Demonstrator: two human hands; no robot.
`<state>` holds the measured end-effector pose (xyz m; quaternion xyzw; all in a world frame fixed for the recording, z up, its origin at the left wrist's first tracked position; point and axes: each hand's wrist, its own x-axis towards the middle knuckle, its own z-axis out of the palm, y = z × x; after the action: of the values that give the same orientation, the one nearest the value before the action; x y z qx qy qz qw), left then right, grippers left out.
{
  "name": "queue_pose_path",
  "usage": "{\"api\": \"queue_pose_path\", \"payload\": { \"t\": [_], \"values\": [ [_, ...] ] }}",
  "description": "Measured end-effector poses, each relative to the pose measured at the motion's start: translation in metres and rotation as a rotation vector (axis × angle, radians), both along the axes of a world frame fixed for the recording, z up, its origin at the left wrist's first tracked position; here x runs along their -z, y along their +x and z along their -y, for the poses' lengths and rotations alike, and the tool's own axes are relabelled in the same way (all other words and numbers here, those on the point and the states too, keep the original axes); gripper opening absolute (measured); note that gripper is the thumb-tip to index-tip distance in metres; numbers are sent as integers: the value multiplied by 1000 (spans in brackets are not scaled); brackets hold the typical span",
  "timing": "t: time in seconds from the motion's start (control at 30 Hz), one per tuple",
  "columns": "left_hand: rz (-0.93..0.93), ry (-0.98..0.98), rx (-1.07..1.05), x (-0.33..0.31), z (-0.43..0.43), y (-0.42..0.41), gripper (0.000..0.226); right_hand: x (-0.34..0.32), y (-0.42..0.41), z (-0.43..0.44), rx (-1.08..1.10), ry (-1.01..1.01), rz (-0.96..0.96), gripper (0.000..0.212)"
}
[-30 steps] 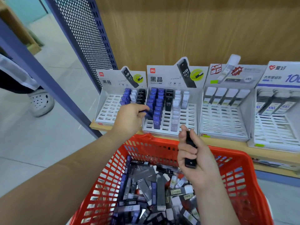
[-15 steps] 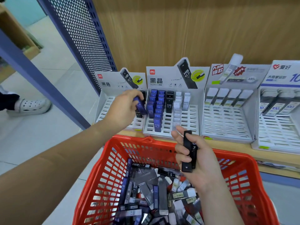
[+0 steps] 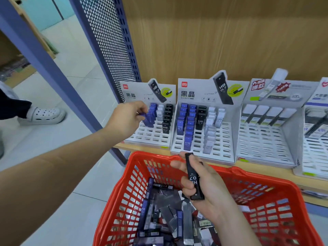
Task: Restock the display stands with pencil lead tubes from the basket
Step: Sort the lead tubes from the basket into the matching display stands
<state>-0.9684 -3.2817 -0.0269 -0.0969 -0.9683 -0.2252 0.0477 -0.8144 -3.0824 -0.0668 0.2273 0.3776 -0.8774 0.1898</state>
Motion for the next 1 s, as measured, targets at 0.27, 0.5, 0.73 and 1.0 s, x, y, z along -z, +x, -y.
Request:
{"api": "queue_pose_path", "payload": {
  "t": [0.27,0.5,0.73,1.0],
  "values": [
    [6,-77,117,11,-3,-3,17,9,-6,0,47,-107,76,32],
    [-54,-182,137,18,6,-3,20,10,-5,1,60,-188,89,36],
    [-89,-132,133,38,1,-1,27,6,-5,0,66,-210,81,36],
    [-40,-79,-30,12,-13,19,9,-22,-8,4,206,-465,7,35]
  ]
}}
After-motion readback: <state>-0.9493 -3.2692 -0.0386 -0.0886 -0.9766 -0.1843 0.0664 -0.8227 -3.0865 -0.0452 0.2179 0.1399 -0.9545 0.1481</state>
